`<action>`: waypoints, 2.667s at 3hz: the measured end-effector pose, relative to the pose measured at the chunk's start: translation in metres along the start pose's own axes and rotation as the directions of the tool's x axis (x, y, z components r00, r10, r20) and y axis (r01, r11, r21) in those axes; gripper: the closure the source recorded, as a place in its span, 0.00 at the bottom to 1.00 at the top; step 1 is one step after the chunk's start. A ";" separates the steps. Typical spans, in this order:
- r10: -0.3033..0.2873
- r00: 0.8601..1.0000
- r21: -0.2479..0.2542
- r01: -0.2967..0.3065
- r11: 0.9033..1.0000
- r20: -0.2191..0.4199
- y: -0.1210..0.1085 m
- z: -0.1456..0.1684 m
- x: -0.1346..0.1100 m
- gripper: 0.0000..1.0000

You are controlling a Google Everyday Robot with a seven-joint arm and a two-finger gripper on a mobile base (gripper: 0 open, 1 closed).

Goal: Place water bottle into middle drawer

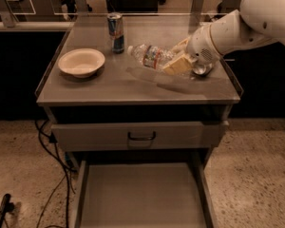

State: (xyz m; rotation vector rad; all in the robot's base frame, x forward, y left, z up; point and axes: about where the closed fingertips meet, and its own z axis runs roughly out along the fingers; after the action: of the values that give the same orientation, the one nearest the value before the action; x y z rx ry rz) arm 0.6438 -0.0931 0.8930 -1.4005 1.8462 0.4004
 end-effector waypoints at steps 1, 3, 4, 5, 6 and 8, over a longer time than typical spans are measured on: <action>0.017 1.000 0.013 -0.017 1.000 0.002 0.033 -0.022 0.019 1.00; 0.082 0.997 0.014 -0.081 0.997 -0.009 0.094 -0.043 0.068 1.00; 0.082 0.997 0.014 -0.081 0.997 -0.009 0.094 -0.043 0.068 1.00; 0.063 0.998 -0.013 -0.063 0.998 -0.009 0.112 -0.036 0.068 1.00; 0.064 0.998 -0.075 -0.065 0.995 -0.022 0.156 -0.020 0.088 1.00; 0.126 0.986 -0.124 -0.139 0.983 -0.105 0.200 0.019 0.157 1.00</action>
Offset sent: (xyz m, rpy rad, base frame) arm -0.1793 -0.0611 -0.0597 0.0508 0.0546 -0.1057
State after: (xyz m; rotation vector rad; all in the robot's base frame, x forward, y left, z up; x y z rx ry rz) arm 0.4517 -0.1173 0.7268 -1.4095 2.0313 0.5378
